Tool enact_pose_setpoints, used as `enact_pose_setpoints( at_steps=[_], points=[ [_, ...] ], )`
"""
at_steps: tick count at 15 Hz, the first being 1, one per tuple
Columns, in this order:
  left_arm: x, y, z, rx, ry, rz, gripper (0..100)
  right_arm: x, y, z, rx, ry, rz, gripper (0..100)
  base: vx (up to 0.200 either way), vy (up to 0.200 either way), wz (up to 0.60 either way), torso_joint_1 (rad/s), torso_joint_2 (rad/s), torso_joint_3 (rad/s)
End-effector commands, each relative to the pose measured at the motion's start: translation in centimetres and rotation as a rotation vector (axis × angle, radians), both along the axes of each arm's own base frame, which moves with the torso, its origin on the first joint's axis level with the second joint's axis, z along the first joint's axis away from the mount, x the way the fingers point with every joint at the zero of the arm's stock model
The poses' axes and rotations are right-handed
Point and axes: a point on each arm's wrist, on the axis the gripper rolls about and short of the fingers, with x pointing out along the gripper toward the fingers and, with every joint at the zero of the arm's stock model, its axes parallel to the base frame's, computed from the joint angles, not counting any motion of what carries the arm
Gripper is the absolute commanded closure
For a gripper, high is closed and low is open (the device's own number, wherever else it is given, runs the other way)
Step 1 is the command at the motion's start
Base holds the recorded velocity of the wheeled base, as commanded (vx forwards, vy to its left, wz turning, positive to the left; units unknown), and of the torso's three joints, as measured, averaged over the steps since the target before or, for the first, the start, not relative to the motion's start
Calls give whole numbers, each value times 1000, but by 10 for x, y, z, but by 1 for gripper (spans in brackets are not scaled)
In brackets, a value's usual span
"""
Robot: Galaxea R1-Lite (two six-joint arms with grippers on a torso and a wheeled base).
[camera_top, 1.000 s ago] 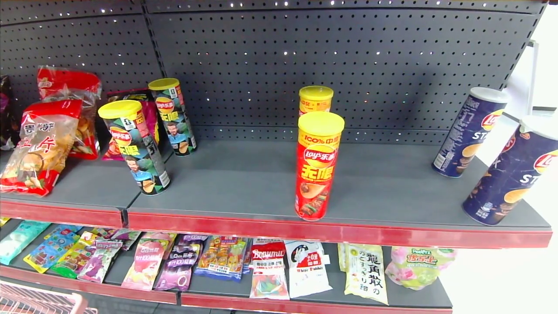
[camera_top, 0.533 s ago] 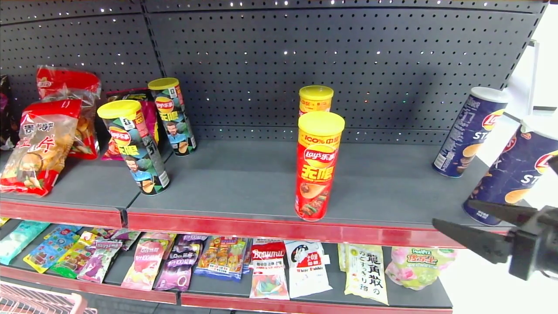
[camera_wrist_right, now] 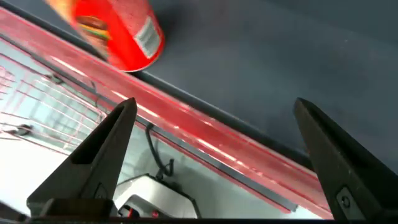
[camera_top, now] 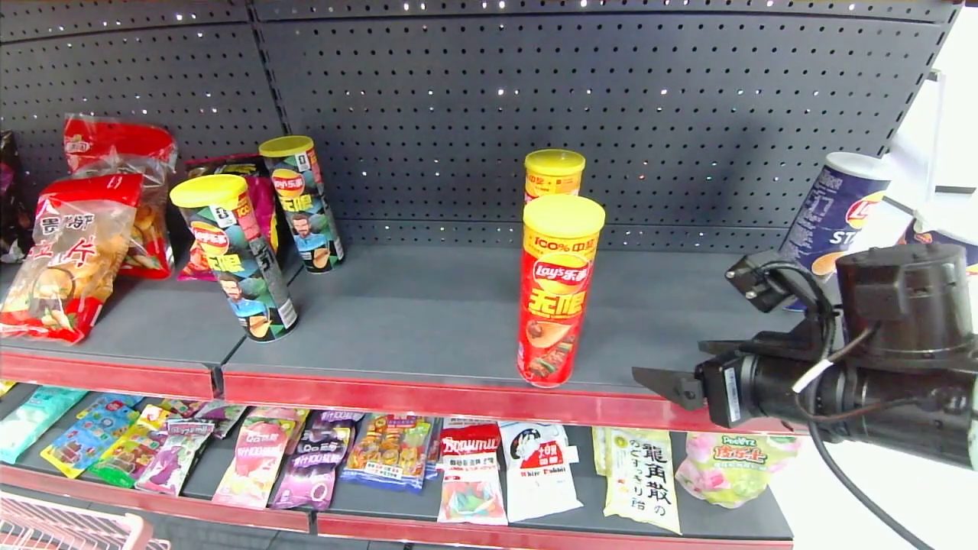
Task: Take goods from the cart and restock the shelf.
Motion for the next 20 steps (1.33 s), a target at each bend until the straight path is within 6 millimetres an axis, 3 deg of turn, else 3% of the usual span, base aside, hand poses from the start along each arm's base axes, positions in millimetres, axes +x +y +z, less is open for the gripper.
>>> enact_pose_setpoints(
  at_steps=[1, 9, 20],
  points=[
    [0, 0, 0, 0, -1, 0, 0, 19, 10, -10, -25, 29, -2, 0, 0, 0, 0, 0, 0, 0],
    [0, 0, 0, 0, -1, 0, 0, 52, 28, -20, -107, 15, -2, 0, 0, 0, 0, 0, 0, 0],
    [0, 0, 0, 0, -1, 0, 0, 63, 45, -24, -110, 16, 28, 0, 0, 0, 0, 0, 0, 0]
  ],
)
